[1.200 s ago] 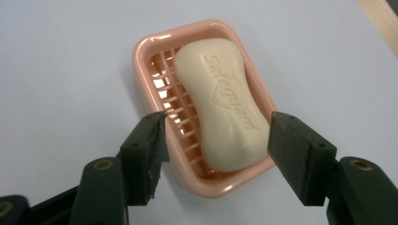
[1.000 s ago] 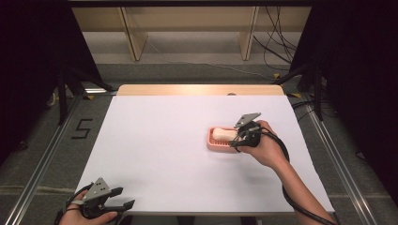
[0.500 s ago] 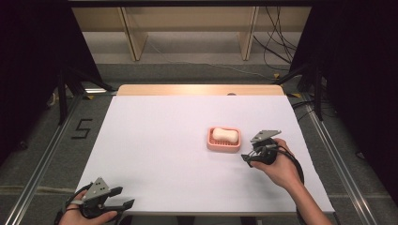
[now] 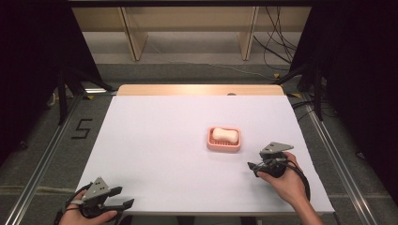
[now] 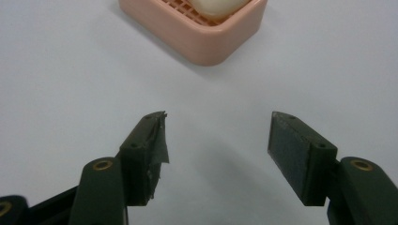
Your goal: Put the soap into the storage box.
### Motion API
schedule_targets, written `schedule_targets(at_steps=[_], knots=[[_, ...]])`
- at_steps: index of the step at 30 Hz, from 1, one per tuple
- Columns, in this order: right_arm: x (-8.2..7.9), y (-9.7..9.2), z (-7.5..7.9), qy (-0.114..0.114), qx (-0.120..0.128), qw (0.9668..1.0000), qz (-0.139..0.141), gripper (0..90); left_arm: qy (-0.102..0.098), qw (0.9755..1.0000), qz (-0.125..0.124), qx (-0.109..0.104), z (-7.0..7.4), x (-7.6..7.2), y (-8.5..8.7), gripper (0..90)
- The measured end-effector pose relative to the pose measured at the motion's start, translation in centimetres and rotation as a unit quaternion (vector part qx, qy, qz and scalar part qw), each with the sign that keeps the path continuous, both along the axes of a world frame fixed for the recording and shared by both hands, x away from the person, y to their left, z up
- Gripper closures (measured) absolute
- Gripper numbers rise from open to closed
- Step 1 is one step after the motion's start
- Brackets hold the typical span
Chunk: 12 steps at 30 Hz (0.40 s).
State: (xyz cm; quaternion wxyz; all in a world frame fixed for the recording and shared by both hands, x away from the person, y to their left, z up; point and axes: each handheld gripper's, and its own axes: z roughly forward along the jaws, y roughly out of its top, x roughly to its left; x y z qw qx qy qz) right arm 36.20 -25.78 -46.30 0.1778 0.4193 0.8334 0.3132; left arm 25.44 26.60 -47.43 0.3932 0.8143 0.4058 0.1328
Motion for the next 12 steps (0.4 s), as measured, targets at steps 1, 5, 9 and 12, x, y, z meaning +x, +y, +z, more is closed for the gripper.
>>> schedule_targets(at_steps=[1, 5, 9, 12], knots=[[-0.08, -0.12, -0.21, -0.004, 0.002, 1.0000, -0.003, 38.3, 0.000, 1.0000, 0.000, 0.000, -0.01, -0.01, -0.02, 33.9], [-0.27, -0.69, -0.23, -0.006, 0.007, 0.9998, -0.017, 38.4, 0.001, 1.0000, 0.000, -0.001, 0.01, -0.01, -0.02, 33.9], [-0.32, -0.88, -0.41, -0.008, 0.008, 0.9997, -0.023, 38.2, -0.002, 1.0000, 0.000, 0.000, 0.04, 0.01, -0.01, 33.9], [-0.45, -0.59, -0.64, 0.002, 0.011, 0.9995, -0.028, 38.3, -0.004, 0.9999, -0.008, 0.008, 0.10, 0.12, 0.10, 33.9]])
